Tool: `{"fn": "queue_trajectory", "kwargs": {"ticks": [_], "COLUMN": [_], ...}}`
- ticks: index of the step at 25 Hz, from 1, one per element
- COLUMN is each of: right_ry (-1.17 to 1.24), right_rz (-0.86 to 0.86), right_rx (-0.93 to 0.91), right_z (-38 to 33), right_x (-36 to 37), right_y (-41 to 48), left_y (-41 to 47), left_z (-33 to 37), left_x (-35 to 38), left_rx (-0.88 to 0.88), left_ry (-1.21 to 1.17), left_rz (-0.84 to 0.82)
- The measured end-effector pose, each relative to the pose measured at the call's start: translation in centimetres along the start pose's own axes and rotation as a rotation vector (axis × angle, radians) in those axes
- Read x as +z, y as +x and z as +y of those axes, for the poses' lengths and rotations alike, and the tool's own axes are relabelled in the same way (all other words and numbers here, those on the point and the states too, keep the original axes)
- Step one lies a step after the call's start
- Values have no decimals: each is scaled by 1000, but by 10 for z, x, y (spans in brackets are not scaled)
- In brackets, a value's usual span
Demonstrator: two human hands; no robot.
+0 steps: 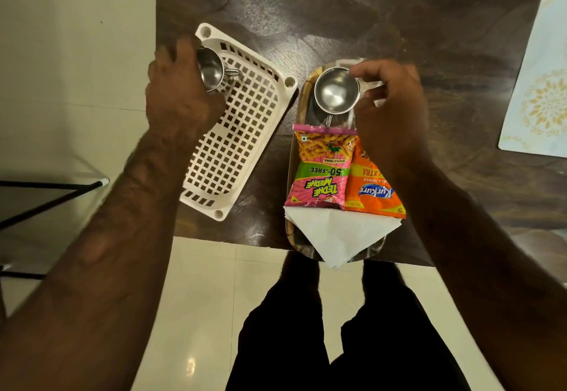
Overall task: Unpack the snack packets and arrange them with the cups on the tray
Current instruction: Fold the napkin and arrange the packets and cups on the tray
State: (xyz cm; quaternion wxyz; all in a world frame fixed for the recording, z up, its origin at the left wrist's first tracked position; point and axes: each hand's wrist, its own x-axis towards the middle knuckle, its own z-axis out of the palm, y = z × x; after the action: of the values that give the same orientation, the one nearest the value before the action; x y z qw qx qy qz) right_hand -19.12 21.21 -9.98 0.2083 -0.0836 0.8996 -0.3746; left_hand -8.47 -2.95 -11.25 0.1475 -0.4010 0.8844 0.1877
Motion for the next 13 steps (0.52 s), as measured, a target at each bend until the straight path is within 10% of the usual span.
{"fn": "queue_trajectory", "kwargs": {"ticks": [8, 13], "right_ry": [31, 107], "right_rz": [22, -30], "right_rx": [-53, -111], "right_z": [-6, -9], "right_x": [4, 0], "right_y": [-7, -8], "left_y": [-1, -35], "left_z": [-4, 32], "left_x": [-7, -40], "left_rx": [14, 319], "left_ry": [-149, -288], "left_rz": [72, -8]}}
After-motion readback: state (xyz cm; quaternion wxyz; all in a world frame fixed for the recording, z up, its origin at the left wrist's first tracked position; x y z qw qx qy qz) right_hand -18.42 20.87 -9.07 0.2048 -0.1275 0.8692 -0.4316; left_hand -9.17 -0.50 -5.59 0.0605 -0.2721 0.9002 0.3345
